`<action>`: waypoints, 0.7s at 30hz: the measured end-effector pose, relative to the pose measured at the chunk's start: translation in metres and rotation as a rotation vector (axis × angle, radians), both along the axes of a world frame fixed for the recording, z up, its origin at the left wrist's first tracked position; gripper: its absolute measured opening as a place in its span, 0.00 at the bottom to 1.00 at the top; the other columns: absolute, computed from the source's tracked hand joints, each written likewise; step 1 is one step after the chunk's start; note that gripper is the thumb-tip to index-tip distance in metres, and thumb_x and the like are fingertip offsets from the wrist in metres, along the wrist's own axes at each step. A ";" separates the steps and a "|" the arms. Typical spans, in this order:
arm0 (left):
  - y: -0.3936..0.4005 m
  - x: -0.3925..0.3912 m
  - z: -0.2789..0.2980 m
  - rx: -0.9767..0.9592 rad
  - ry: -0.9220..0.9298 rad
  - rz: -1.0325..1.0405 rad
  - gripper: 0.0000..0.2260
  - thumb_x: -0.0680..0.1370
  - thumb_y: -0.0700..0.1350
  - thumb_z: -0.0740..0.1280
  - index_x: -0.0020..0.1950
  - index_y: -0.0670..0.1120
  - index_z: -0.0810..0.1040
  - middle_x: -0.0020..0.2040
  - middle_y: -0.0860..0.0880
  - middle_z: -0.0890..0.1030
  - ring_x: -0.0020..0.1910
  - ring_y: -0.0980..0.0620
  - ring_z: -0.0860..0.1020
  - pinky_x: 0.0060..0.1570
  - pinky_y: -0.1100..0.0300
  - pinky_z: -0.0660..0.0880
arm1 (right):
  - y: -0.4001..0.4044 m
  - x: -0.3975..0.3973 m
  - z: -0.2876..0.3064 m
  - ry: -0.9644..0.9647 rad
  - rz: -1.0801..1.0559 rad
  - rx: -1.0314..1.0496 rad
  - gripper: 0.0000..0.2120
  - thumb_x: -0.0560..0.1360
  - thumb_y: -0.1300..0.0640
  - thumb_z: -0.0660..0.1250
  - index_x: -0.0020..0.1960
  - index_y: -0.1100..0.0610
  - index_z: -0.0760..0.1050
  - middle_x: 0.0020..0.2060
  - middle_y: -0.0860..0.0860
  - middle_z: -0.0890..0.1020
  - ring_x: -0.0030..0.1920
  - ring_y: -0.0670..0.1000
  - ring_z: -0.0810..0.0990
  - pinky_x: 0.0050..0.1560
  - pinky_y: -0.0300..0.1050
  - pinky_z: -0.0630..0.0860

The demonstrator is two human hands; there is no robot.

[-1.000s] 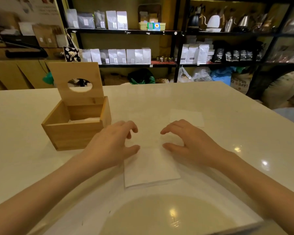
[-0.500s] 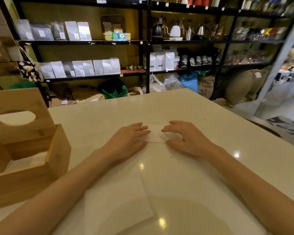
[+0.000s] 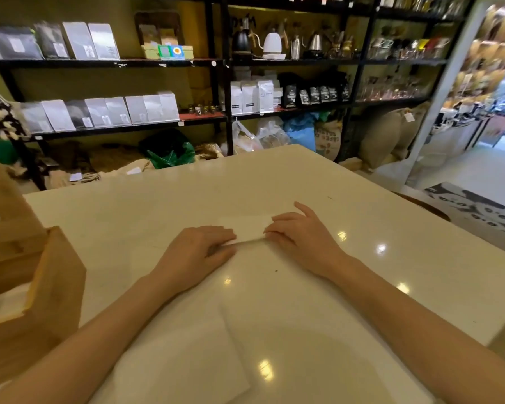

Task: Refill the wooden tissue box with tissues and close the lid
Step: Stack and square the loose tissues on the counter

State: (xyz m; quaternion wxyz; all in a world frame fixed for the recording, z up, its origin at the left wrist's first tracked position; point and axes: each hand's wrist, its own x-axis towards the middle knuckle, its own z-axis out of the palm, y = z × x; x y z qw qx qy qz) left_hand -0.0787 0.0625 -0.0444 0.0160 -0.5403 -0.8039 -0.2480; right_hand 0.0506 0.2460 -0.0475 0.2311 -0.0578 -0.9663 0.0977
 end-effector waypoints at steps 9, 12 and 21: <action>-0.025 0.027 0.067 0.160 -0.189 0.173 0.10 0.76 0.46 0.64 0.49 0.44 0.83 0.43 0.47 0.85 0.41 0.53 0.80 0.43 0.61 0.74 | -0.036 0.011 0.051 0.158 0.082 -0.574 0.04 0.74 0.54 0.66 0.48 0.50 0.79 0.40 0.45 0.82 0.44 0.41 0.78 0.36 0.30 0.69; -0.048 0.041 0.084 0.230 -0.336 0.222 0.09 0.75 0.46 0.65 0.48 0.45 0.83 0.38 0.50 0.84 0.39 0.55 0.80 0.41 0.64 0.76 | -0.052 0.022 0.071 0.146 0.149 -0.745 0.09 0.69 0.53 0.71 0.50 0.47 0.78 0.40 0.46 0.84 0.44 0.40 0.81 0.45 0.30 0.71; -0.124 0.075 0.093 0.207 -1.023 0.307 0.06 0.71 0.42 0.67 0.43 0.43 0.82 0.31 0.48 0.85 0.25 0.56 0.80 0.23 0.66 0.77 | -0.103 0.034 0.072 -0.095 0.260 -1.145 0.04 0.72 0.60 0.67 0.44 0.56 0.81 0.32 0.48 0.84 0.32 0.46 0.81 0.27 0.37 0.75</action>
